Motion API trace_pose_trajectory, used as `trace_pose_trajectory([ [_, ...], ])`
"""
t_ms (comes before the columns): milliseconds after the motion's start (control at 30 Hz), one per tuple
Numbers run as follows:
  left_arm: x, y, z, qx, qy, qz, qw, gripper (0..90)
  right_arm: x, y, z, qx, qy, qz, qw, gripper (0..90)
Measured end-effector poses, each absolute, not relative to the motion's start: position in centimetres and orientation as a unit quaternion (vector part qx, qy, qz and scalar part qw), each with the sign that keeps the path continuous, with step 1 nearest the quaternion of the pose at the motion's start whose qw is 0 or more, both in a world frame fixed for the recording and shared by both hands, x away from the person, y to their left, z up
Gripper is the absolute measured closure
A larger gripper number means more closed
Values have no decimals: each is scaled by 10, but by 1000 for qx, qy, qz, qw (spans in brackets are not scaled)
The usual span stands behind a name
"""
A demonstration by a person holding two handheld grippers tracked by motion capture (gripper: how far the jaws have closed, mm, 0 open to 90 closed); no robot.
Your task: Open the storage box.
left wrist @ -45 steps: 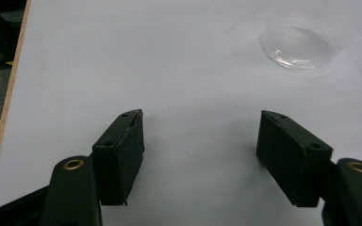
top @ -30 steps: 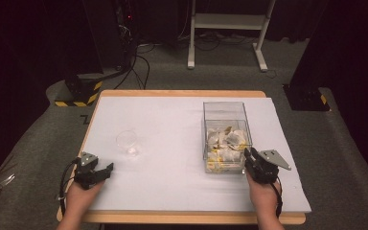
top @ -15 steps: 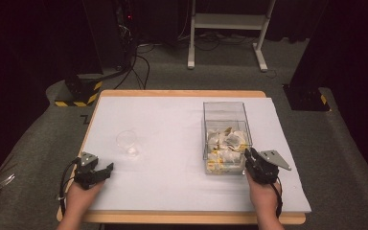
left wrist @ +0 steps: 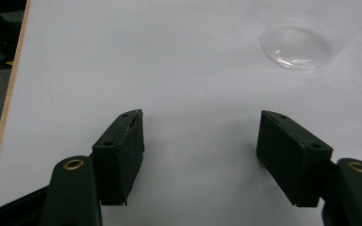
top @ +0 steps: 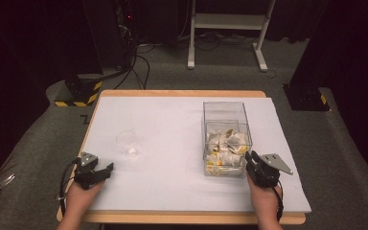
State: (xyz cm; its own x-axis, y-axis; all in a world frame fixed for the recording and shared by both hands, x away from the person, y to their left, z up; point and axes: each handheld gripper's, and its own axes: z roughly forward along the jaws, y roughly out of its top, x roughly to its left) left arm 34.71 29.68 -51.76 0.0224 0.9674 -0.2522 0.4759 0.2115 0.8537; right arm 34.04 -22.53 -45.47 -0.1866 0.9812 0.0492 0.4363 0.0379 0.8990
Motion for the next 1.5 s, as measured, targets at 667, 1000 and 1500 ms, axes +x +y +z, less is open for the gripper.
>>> trace_pose_trajectory([
  [667, 347, 297, -518, 563, 641, 279, 441, 327, 331, -225, -458, 545, 650, 427, 314, 789],
  [1000, 347, 297, -518, 563, 641, 279, 441, 327, 321, -227, -458, 540, 656, 425, 313, 790],
  [1500, 347, 296, -518, 560, 642, 280, 443, 327, 305, -228, -459, 535, 661, 426, 309, 791],
])
